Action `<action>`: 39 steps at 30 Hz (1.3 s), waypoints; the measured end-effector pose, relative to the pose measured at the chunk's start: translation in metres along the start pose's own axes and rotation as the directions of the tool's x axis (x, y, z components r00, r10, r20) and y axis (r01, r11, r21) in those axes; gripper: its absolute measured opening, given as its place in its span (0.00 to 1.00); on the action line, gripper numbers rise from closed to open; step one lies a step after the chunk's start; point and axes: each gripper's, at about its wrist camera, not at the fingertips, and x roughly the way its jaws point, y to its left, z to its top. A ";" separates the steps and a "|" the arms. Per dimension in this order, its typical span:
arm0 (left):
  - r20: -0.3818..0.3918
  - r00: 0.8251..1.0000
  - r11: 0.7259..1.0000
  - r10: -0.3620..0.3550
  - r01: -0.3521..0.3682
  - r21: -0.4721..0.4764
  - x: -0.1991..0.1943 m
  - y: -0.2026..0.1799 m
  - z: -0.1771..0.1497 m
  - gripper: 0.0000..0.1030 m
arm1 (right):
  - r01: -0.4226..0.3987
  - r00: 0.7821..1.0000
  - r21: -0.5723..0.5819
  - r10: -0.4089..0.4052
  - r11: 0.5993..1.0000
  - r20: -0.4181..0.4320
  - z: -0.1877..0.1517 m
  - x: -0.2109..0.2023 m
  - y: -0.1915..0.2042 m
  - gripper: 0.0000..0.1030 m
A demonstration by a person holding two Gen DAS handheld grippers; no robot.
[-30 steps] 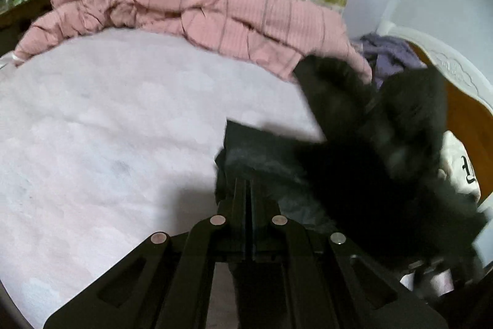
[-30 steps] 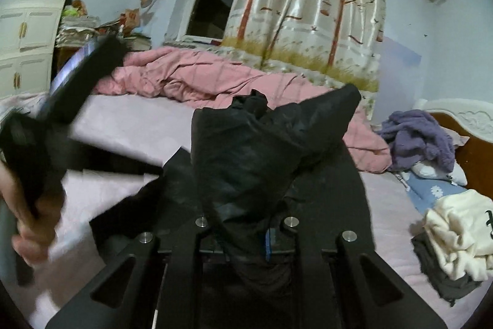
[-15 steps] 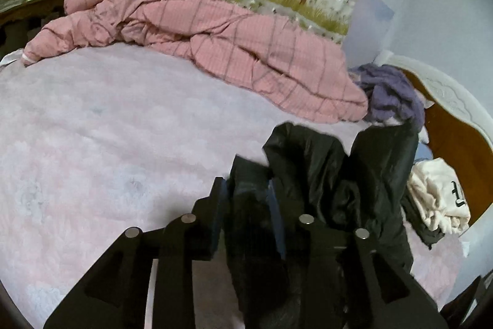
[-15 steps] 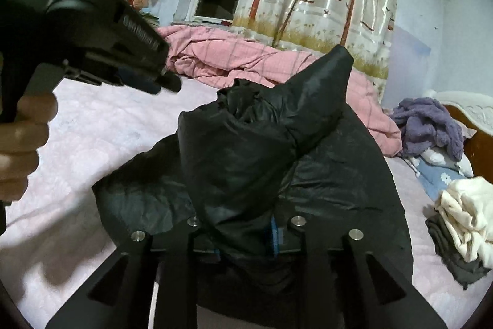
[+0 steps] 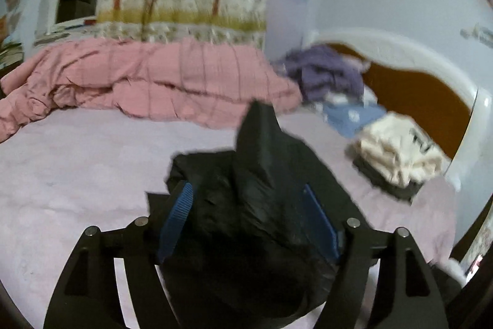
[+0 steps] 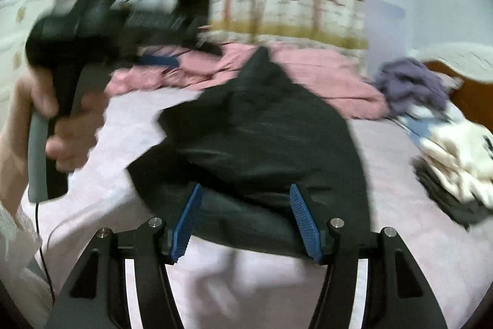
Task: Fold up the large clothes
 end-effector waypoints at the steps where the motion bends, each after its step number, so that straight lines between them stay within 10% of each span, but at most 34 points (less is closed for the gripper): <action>1: -0.034 0.999 1.000 0.025 -0.024 0.009 0.011 -0.005 -0.001 0.70 | 0.024 1.000 0.033 -0.024 0.999 0.002 -0.001 -0.003 -0.013 0.59; 5: -0.136 0.987 0.994 0.086 -0.094 -0.053 0.047 -0.002 -0.008 0.68 | 0.023 1.000 0.124 -0.022 0.992 -0.015 0.003 0.001 -0.048 0.59; 9: -0.150 0.987 0.990 0.059 -0.077 -0.117 0.053 0.005 -0.013 0.16 | -0.004 1.000 0.131 0.005 0.991 -0.006 0.021 0.007 -0.066 0.59; 11: -0.125 0.992 0.990 0.008 -0.026 -0.140 0.045 0.006 -0.014 0.12 | -0.036 0.999 0.081 0.039 0.996 -0.034 0.036 0.019 -0.069 0.59; 14: -0.090 0.995 0.986 -0.049 0.034 -0.164 0.030 0.011 -0.017 0.12 | -0.109 0.992 0.072 0.113 0.991 -0.053 0.056 0.039 -0.078 0.59; 21: -0.172 0.984 0.985 0.041 -0.069 -0.159 0.036 0.022 -0.036 0.20 | -0.216 0.962 0.190 0.243 0.958 -0.128 0.035 0.093 -0.090 0.59; 24: -0.012 0.983 0.972 0.185 -0.184 -0.148 0.014 0.015 -0.033 0.40 | -0.208 0.962 0.161 0.232 0.965 -0.147 0.020 0.105 -0.081 0.59; 28: 0.178 0.983 0.989 0.041 -0.015 -0.147 -0.010 0.010 -0.010 0.46 | -0.211 0.960 0.154 0.234 0.965 -0.153 0.020 0.109 -0.077 0.61; 32: 0.142 0.990 0.988 0.007 0.016 -0.157 0.014 0.004 0.002 0.31 | -0.233 0.951 0.167 0.260 0.958 -0.167 0.018 0.106 -0.081 0.61; 39: -0.109 0.961 0.956 0.256 -0.268 -0.117 0.087 0.006 -0.011 0.25 | -0.272 0.937 0.167 0.300 0.948 -0.180 0.016 0.100 -0.085 0.61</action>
